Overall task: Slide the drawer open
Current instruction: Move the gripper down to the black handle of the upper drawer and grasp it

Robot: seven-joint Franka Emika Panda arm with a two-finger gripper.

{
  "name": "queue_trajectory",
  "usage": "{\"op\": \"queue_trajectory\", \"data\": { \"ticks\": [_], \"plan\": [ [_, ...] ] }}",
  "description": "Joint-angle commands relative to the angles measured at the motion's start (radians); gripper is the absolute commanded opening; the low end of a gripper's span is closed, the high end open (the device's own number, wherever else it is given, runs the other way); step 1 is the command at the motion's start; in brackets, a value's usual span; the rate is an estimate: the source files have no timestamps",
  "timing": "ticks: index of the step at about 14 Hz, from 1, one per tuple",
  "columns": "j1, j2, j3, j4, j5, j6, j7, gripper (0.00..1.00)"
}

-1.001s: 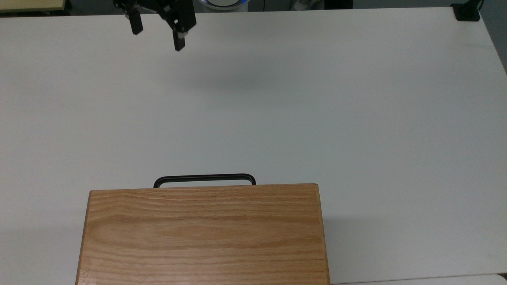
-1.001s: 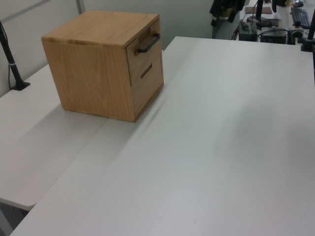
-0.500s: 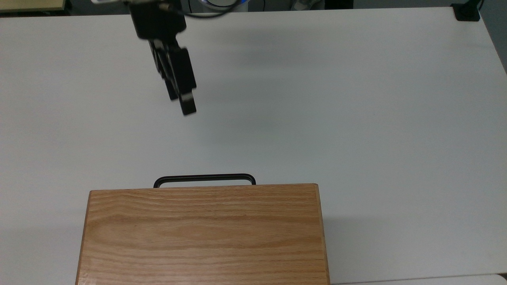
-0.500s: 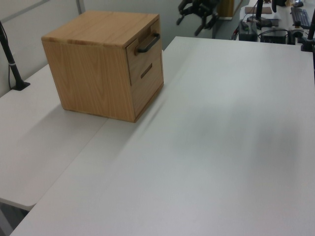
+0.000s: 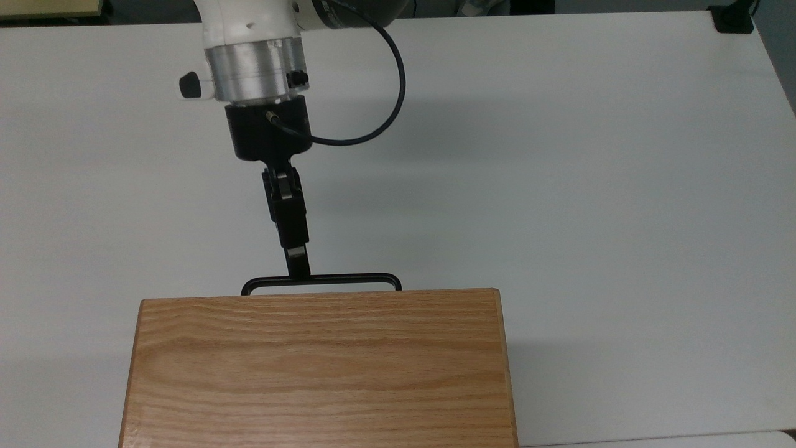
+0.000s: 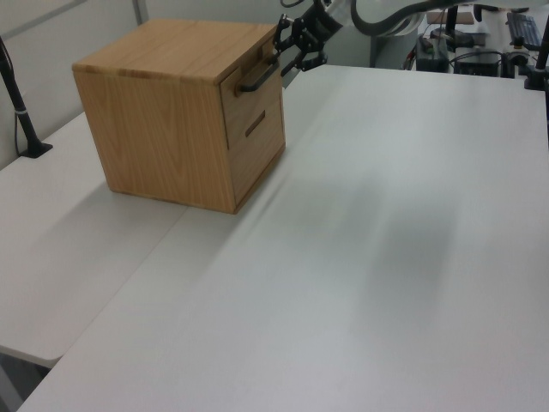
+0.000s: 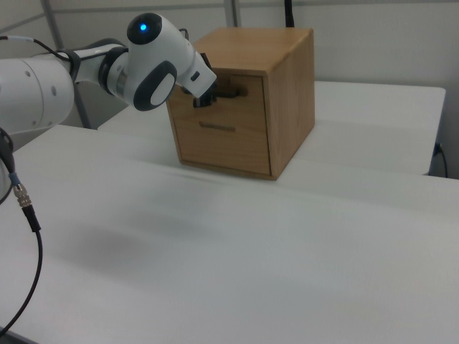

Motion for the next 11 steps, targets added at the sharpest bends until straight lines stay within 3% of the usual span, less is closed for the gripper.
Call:
{"op": "queue_trajectory", "data": {
  "ticks": [1, 4, 7, 8, 11],
  "plan": [
    [0.009, 0.063, 0.018, 0.06, 0.016, 0.037, 0.01, 0.39],
    [0.014, 0.08, 0.02, 0.072, 0.01, 0.043, 0.004, 0.38],
    [0.011, 0.074, 0.02, 0.066, 0.012, 0.041, 0.001, 0.13],
    [0.006, 0.068, 0.02, 0.061, 0.012, 0.041, -0.001, 0.0],
    [0.006, 0.027, 0.02, 0.031, 0.009, 0.034, -0.018, 0.0]
  ]
}}
